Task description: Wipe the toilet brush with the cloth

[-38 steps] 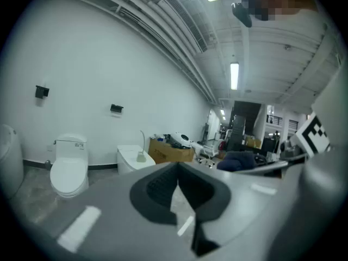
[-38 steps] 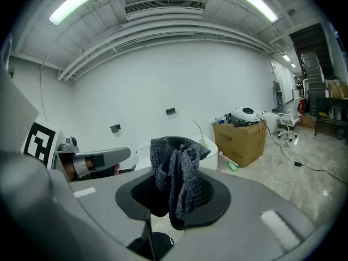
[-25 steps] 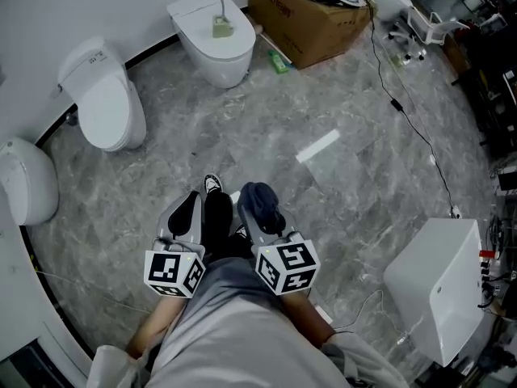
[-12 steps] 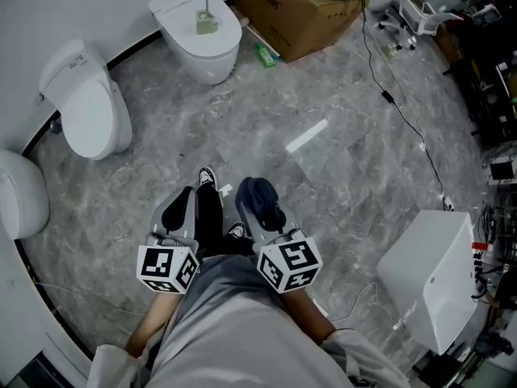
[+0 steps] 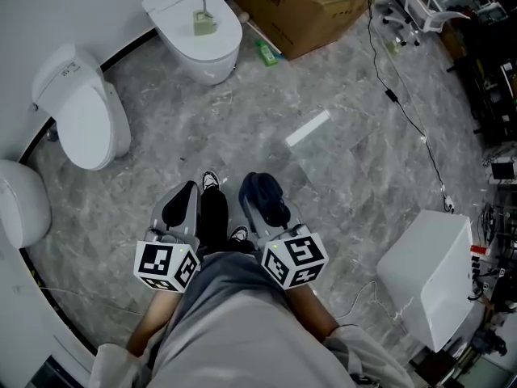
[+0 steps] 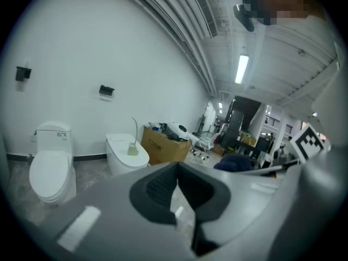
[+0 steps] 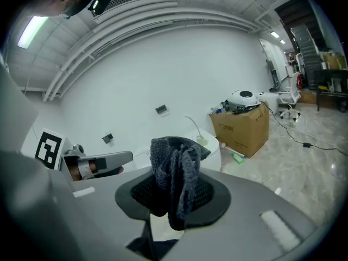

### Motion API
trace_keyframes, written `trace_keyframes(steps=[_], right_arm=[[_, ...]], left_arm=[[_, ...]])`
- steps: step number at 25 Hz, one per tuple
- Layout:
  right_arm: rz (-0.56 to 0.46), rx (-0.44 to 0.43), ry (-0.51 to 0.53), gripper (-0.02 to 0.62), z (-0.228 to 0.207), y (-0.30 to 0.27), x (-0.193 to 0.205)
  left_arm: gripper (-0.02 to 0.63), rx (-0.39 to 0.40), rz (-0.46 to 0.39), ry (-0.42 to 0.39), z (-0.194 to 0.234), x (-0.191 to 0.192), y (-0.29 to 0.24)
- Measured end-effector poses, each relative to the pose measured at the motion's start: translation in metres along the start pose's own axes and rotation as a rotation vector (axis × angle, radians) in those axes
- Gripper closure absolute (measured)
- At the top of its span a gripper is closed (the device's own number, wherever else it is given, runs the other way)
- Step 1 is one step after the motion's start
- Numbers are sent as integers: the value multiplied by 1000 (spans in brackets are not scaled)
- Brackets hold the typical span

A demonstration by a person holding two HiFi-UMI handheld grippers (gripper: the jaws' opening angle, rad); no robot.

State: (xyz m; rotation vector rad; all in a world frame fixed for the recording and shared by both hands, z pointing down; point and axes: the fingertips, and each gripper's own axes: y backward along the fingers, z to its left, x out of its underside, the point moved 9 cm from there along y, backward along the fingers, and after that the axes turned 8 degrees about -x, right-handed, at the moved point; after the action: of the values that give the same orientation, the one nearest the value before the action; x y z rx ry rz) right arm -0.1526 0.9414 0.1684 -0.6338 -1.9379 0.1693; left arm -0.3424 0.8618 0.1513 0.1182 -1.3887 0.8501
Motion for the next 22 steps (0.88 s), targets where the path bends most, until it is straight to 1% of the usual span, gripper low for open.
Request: trace_keyframes(steps=[6,11,14,18,22], right_arm=[[21,26,16,492,-16,-52,-40],[1,56,21,491,-26,-93,-72],[-7,63,18,491,-27,-118,-89],[-5,82,24,491,-31,-146,-108],[10,78,39,491,-32,-165,-118]], left_arm=[[606,34,13,39,36,-38,-49],[606,56,-5,17,66,-73,-88],[606,79,-16,21,84,-91,-109],[606,134,15,49,105,-104,-133],[606,144,33,37,122,-105,-142]])
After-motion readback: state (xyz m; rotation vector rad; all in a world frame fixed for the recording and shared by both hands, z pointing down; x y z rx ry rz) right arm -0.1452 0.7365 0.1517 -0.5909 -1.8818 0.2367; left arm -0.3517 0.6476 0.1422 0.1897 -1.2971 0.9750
